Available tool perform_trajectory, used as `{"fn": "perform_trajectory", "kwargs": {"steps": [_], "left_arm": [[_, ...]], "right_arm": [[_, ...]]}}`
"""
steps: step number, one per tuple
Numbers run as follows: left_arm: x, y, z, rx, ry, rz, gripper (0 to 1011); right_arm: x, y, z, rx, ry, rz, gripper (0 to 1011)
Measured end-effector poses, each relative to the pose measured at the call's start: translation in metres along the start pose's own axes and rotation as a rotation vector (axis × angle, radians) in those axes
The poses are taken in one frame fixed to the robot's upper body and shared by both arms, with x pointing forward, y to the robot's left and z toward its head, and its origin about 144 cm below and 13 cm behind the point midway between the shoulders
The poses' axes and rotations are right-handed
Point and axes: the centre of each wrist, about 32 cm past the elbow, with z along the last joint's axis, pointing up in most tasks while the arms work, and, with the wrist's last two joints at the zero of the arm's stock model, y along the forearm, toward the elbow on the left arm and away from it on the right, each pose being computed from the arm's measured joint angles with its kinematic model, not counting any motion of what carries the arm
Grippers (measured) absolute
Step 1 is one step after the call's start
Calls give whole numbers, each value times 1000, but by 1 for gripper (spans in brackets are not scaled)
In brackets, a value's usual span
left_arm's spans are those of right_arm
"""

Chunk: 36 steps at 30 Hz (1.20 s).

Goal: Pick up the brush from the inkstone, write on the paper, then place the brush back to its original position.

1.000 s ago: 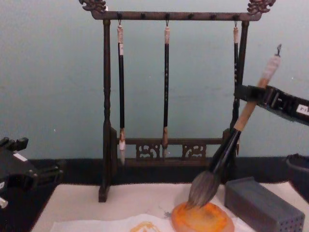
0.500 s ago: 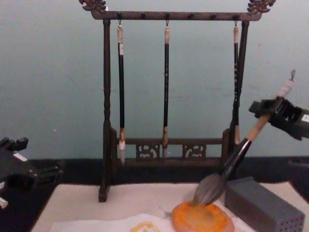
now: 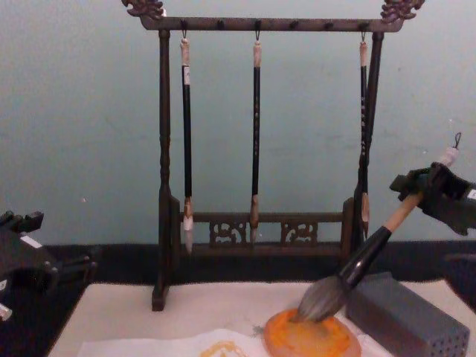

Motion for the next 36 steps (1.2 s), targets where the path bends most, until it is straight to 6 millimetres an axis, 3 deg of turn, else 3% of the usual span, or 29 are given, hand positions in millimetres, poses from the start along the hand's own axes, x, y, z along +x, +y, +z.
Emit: {"fn": "perform_trajectory", "kwargs": {"steps": [36], "left_arm": [[0, 0, 0, 0, 0, 0, 1001]], "right_arm": [[-1, 3, -12, -21, 68, -46, 175]]}}
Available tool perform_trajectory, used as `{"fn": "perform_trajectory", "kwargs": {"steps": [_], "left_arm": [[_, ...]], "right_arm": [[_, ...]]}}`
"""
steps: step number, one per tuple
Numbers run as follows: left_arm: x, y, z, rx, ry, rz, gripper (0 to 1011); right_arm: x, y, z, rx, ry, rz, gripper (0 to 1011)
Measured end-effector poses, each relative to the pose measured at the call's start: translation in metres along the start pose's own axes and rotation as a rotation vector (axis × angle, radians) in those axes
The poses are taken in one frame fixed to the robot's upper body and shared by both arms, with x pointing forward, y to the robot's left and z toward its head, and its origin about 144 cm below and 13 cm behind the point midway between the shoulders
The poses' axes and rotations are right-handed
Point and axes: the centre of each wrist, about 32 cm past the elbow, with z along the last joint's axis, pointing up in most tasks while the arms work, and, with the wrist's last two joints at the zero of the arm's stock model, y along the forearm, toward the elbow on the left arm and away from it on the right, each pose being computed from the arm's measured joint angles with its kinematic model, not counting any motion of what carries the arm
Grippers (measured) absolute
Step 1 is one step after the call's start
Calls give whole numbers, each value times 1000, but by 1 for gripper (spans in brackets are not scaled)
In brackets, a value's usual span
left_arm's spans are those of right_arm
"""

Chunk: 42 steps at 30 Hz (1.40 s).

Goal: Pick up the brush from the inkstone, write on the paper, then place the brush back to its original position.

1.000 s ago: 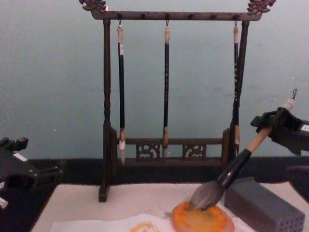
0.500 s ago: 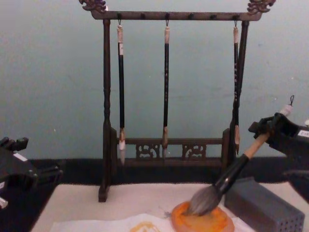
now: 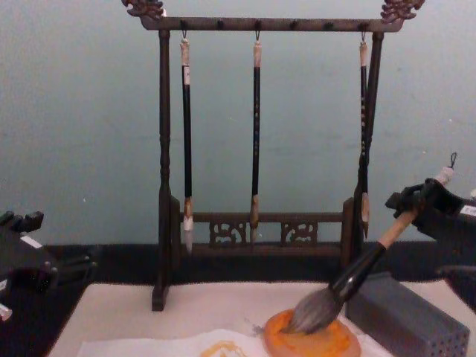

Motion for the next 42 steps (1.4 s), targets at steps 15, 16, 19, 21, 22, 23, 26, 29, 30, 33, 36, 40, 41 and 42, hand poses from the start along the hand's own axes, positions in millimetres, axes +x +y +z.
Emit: {"fn": "perform_trajectory", "kwargs": {"steps": [15, 16, 19, 21, 22, 23, 26, 29, 30, 33, 36, 40, 41, 42], "left_arm": [[0, 0, 0, 0, 0, 0, 1001], [0, 0, 0, 0, 0, 0, 1001], [0, 0, 0, 0, 0, 0, 1001], [0, 0, 0, 0, 0, 0, 1001], [0, 0, 0, 0, 0, 0, 1001], [0, 0, 0, 0, 0, 0, 1001], [0, 0, 0, 0, 0, 0, 1001], [0, 0, 0, 0, 0, 0, 1001], [0, 0, 0, 0, 0, 0, 1001], [0, 0, 0, 0, 0, 0, 1001], [0, 0, 0, 0, 0, 0, 1001], [0, 0, 0, 0, 0, 0, 1001], [0, 0, 0, 0, 0, 0, 1001], [0, 0, 0, 0, 0, 0, 1001]], "right_arm": [[4, 3, -1, 11, 11, -15, 175], [4, 3, -1, 11, 11, -16, 176], [5, 4, -1, 12, 13, -22, 175], [6, 4, -1, 12, 13, -25, 175], [6, 4, -1, 12, 13, -26, 175], [6, 4, -1, 12, 13, -27, 175], [6, 5, -1, 11, 13, -30, 175], [7, 6, -1, 7, 13, -31, 176], [7, 6, -1, 5, 13, -31, 175], [7, 6, -2, 3, 14, -31, 175], [7, 7, -2, 0, 13, -31, 175], [7, 8, -3, -4, 12, -33, 175], [7, 8, -3, -5, 12, -35, 175], [7, 8, -3, -5, 12, -35, 175]]}}
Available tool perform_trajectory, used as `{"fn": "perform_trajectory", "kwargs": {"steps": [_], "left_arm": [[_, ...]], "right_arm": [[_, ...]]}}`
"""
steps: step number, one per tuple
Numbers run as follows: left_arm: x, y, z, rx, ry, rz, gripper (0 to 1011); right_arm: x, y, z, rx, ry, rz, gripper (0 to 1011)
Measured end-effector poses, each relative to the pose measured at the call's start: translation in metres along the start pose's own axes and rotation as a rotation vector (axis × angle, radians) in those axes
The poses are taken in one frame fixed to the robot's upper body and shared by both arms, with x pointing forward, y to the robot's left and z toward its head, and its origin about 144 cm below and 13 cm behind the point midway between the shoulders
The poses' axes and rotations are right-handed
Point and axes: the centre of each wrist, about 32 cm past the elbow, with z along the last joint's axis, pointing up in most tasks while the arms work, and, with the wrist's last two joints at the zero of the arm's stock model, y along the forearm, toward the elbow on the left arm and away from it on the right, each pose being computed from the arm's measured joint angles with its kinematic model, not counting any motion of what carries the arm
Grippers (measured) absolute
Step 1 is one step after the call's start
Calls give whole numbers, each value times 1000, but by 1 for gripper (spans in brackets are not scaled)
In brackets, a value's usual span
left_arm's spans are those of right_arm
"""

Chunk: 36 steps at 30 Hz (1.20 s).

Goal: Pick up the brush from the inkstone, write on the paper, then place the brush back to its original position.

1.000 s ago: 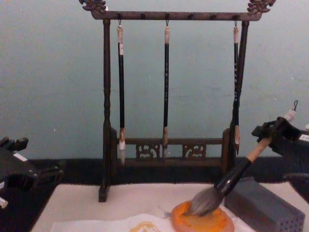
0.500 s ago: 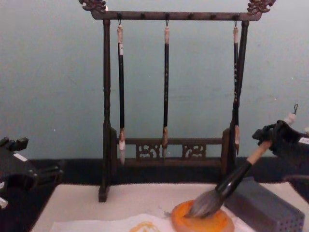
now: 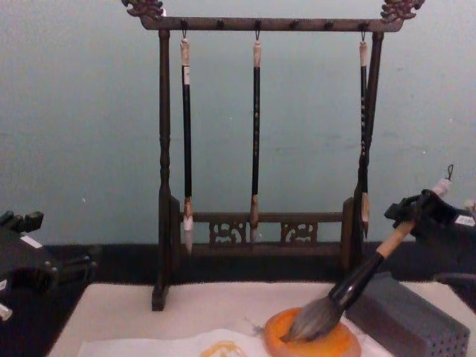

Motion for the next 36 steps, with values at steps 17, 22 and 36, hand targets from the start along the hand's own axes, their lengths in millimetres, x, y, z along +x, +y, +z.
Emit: {"fn": "perform_trajectory", "kwargs": {"steps": [17, 22, 36], "left_arm": [[0, 0, 0, 0, 0, 0, 1001], [0, 0, 0, 0, 0, 0, 1001], [0, 0, 0, 0, 0, 0, 1001]], "right_arm": [[0, 1, -1, -1, -13, -5, 212], [0, 1, -1, -1, -13, -4, 361], [0, 1, -1, -1, -12, -4, 827]]}}
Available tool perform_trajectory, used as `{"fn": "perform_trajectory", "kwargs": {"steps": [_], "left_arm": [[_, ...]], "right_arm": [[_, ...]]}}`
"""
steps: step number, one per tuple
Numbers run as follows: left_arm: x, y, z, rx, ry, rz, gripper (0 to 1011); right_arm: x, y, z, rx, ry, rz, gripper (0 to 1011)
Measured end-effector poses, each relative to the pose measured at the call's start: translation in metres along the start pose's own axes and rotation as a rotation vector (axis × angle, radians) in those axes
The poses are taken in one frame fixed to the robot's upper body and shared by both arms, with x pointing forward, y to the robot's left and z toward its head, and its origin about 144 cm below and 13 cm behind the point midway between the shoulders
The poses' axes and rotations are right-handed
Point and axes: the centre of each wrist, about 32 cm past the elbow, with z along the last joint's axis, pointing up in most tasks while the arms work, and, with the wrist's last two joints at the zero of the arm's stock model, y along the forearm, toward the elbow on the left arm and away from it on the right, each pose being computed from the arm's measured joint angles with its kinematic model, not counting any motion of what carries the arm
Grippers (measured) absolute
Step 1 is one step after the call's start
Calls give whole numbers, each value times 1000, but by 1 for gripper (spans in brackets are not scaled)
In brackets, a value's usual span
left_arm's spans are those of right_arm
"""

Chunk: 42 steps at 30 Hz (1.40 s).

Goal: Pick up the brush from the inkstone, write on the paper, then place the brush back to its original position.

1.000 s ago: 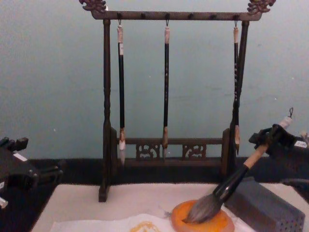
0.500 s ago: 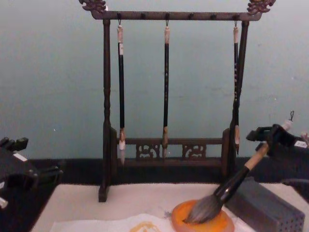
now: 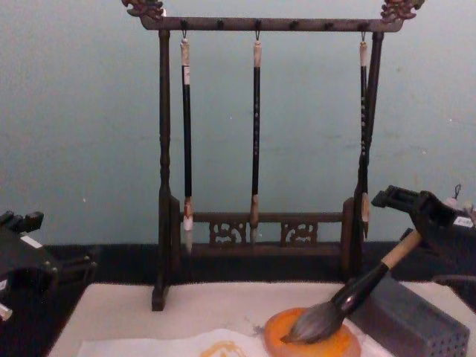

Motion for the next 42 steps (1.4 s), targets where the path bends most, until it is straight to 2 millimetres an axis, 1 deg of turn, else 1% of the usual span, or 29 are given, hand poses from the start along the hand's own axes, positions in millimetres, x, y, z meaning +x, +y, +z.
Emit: {"fn": "perform_trajectory", "kwargs": {"steps": [2, 3, 7, 28, 34, 42], "left_arm": [[0, 0, 0, 0, 0, 0, 1001], [0, 0, 0, 0, 0, 0, 1001], [0, 0, 0, 0, 0, 0, 1001], [0, 0, 0, 0, 0, 0, 1001], [0, 0, 0, 0, 0, 0, 1001], [0, 0, 0, 0, 0, 0, 1001]], "right_arm": [[0, 0, 0, 0, 0, 0, 862], [0, 0, 0, 0, 0, 0, 910], [0, 0, 0, 0, 0, 0, 1000], [1, -3, 0, -7, -9, 3, 1000], [4, -13, -1, -18, -9, 4, 1000], [6, -34, -2, -13, -30, -5, 1000]]}}
